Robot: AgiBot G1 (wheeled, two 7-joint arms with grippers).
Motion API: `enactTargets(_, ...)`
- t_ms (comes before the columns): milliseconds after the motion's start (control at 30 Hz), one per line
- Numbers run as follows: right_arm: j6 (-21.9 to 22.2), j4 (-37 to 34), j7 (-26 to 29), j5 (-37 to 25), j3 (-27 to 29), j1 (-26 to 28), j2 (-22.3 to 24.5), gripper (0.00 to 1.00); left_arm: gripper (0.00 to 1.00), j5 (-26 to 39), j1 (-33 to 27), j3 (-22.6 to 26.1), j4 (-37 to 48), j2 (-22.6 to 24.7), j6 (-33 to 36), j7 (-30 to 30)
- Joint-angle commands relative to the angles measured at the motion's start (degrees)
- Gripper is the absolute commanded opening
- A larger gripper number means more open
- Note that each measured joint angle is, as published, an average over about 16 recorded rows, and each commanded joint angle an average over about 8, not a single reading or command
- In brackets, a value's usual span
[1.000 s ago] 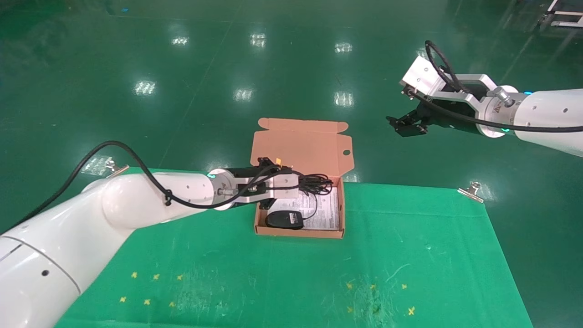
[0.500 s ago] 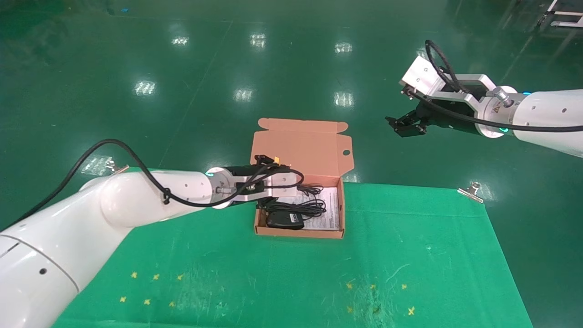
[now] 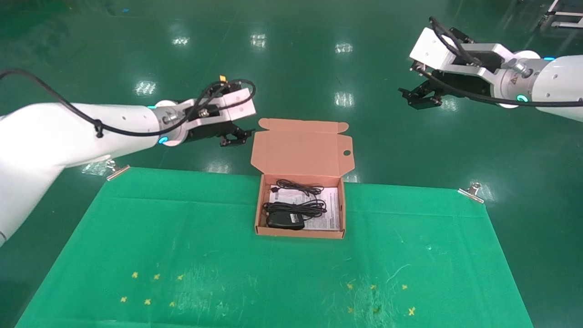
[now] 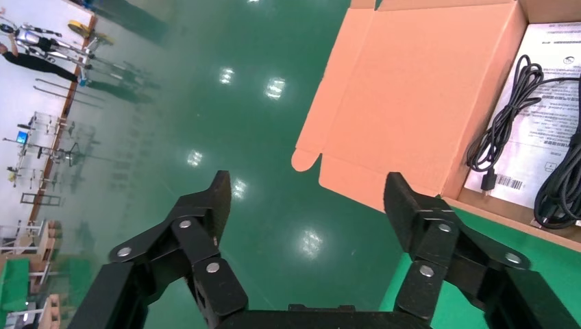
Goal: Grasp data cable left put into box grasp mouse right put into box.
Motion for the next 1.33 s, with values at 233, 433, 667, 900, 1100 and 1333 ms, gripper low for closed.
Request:
enactTargets(233, -0.45, 0.13, -1.14, -1.46, -0.38, 0.66, 0.12, 1.00, 1.00, -0.02, -0.69, -0.69, -0.39, -1.32, 0.41, -1.47)
enactTargets(433, -4.49, 1.83, -2.26, 3.16, 2.93, -2.53, 1.47, 1.00, 1.00, -5.25, 2.35, -3.99, -3.69, -4.59, 5.07, -2.10)
enactTargets(667, -12.05, 5.02, -4.02, 12.05, 9.26, -8.65, 4.02, 1.00, 1.00, -13.71, 7.38, -9.28, -9.01, -9.78, 12.55, -2.99)
enactTargets(900, -19.58, 8.19, -5.78, 20.89, 15.55, -14.74, 6.56, 1.00, 1.00, -22.13, 12.38, -14.55, -14.30, -14.94, 19.99, -3.87)
enactTargets(1100, -26.11, 10.94, -7.30, 28.56, 21.02, -20.02, 8.76, 1.00, 0.87, -29.43, 16.72, -19.11, -18.89, -19.42, 26.45, -4.63)
enactTargets(1333, -32.00, 13.42, -8.67, 35.49, 25.94, -24.79, 10.75, 1.00, 1.00, -36.03, 20.64, -23.24, -23.03, -23.47, 32.28, -5.32)
